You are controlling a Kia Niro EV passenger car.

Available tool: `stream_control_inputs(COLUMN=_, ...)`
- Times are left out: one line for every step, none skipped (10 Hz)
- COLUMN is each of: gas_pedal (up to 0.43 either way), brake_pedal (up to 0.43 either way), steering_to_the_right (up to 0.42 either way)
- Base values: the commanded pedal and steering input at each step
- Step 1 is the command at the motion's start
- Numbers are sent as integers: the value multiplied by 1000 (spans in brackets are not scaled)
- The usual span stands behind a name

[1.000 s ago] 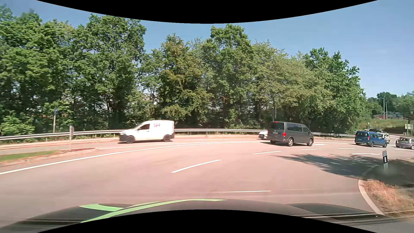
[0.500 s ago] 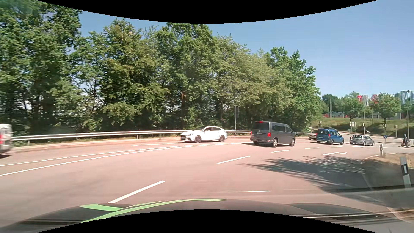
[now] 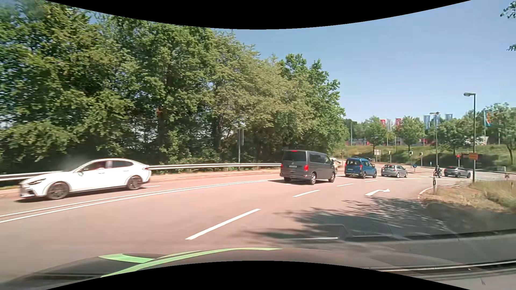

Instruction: Follow the waypoints while adhering to traffic rules and regulations

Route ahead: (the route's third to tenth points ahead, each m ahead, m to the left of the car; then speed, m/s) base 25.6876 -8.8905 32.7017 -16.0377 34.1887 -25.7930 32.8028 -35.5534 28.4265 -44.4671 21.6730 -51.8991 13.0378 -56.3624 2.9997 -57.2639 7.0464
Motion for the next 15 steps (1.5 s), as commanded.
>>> stream_control_inputs(gas_pedal=0, brake_pedal=0, steering_to_the_right=280)
stream_control_inputs(gas_pedal=0, brake_pedal=0, steering_to_the_right=274)
stream_control_inputs(gas_pedal=0, brake_pedal=0, steering_to_the_right=267)
stream_control_inputs(gas_pedal=0, brake_pedal=0, steering_to_the_right=260)
stream_control_inputs(gas_pedal=0, brake_pedal=0, steering_to_the_right=249)
stream_control_inputs(gas_pedal=0, brake_pedal=0, steering_to_the_right=231)
stream_control_inputs(gas_pedal=0, brake_pedal=0, steering_to_the_right=216)
stream_control_inputs(gas_pedal=0, brake_pedal=0, steering_to_the_right=203)
stream_control_inputs(gas_pedal=0, brake_pedal=0, steering_to_the_right=188)
stream_control_inputs(gas_pedal=0, brake_pedal=0, steering_to_the_right=175)
stream_control_inputs(gas_pedal=0, brake_pedal=0, steering_to_the_right=160)
stream_control_inputs(gas_pedal=0, brake_pedal=0, steering_to_the_right=150)
stream_control_inputs(gas_pedal=0, brake_pedal=0, steering_to_the_right=136)
stream_control_inputs(gas_pedal=0, brake_pedal=0, steering_to_the_right=129)
stream_control_inputs(gas_pedal=0, brake_pedal=0, steering_to_the_right=123)
